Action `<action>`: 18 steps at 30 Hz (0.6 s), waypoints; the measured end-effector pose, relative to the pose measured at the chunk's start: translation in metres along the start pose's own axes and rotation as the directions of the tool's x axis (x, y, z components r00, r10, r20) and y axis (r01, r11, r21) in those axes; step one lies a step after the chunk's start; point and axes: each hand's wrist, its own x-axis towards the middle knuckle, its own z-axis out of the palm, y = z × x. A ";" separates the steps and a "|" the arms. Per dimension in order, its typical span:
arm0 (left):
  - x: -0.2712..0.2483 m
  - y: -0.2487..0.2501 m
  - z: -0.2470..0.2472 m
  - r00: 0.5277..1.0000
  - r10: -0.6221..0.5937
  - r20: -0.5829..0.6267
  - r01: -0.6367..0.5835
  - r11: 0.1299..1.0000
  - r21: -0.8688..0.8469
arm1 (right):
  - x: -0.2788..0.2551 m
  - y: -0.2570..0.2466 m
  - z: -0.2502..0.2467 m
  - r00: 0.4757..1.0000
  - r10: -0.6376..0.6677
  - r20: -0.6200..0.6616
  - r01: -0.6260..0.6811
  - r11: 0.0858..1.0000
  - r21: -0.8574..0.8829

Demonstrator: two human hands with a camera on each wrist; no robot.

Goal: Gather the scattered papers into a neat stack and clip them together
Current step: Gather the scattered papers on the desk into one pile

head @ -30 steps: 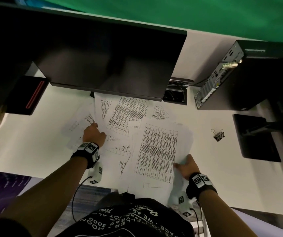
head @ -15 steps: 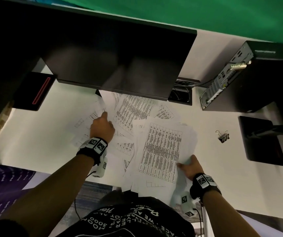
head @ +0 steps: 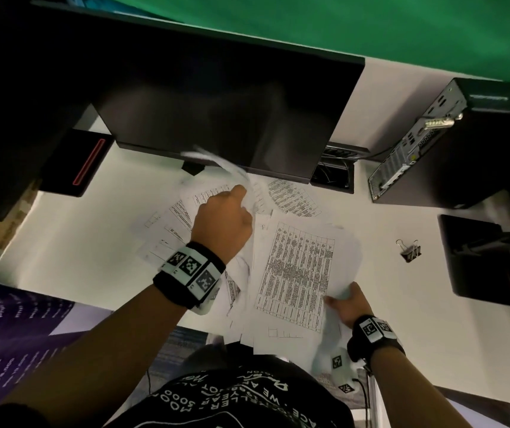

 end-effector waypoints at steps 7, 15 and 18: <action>-0.008 0.048 -0.040 0.960 0.210 -0.184 -0.249 0.942 -0.223 | 0.001 0.001 0.000 1.000 0.020 0.006 -0.020 1.000 0.012; -0.004 0.019 -0.042 0.986 -0.160 0.036 0.125 0.591 -0.797 | -0.007 -0.005 -0.007 0.995 0.064 0.072 -0.049 0.980 -0.195; -0.015 -0.033 0.009 0.923 -0.300 0.241 0.384 0.688 -0.615 | -0.004 0.006 -0.010 0.974 0.143 0.177 -0.090 0.956 -0.280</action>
